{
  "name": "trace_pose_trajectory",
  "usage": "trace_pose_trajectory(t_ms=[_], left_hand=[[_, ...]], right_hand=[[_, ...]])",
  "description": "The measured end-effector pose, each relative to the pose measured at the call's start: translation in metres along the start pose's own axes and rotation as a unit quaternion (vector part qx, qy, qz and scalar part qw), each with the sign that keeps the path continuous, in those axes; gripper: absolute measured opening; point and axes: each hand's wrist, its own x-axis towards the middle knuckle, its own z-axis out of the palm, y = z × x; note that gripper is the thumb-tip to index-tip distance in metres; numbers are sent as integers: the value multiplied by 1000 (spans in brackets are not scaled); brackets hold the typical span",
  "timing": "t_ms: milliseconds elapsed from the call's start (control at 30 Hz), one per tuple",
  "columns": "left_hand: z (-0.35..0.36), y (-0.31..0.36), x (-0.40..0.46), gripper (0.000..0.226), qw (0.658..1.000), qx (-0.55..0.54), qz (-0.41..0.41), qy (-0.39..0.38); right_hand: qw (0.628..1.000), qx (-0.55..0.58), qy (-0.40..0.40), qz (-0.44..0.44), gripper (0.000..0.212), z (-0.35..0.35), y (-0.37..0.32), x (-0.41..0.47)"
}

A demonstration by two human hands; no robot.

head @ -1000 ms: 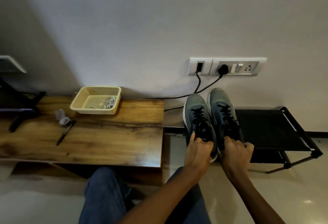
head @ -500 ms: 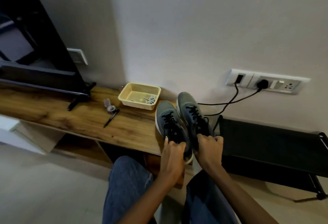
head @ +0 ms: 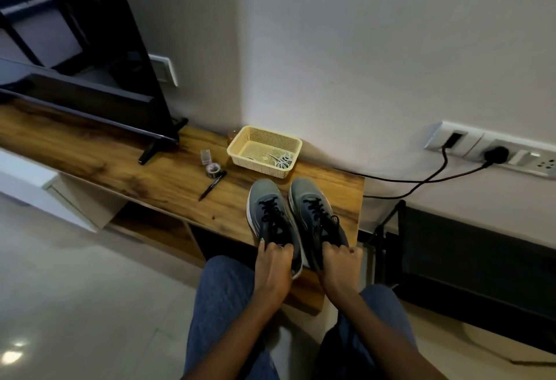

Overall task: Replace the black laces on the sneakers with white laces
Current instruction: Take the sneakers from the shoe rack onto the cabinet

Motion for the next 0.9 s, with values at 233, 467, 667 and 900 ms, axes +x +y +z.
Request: trace_pose_trajectory(t_ms=[233, 467, 667, 900], left_hand=[[6, -15, 16, 17, 1000, 21, -6, 0], [6, -13, 18, 35, 999, 42, 7, 14], [2, 0, 17, 46, 997, 5, -26, 70], [-1, 40, 32, 51, 988, -65, 4, 139]], right_hand=[[999, -37, -25, -24, 15, -7, -6, 17], [995, 0, -75, -65, 36, -22, 3, 31], [982, 167, -83, -44, 24, -43, 19, 35], [955, 289, -59, 41, 16, -55, 48, 37]])
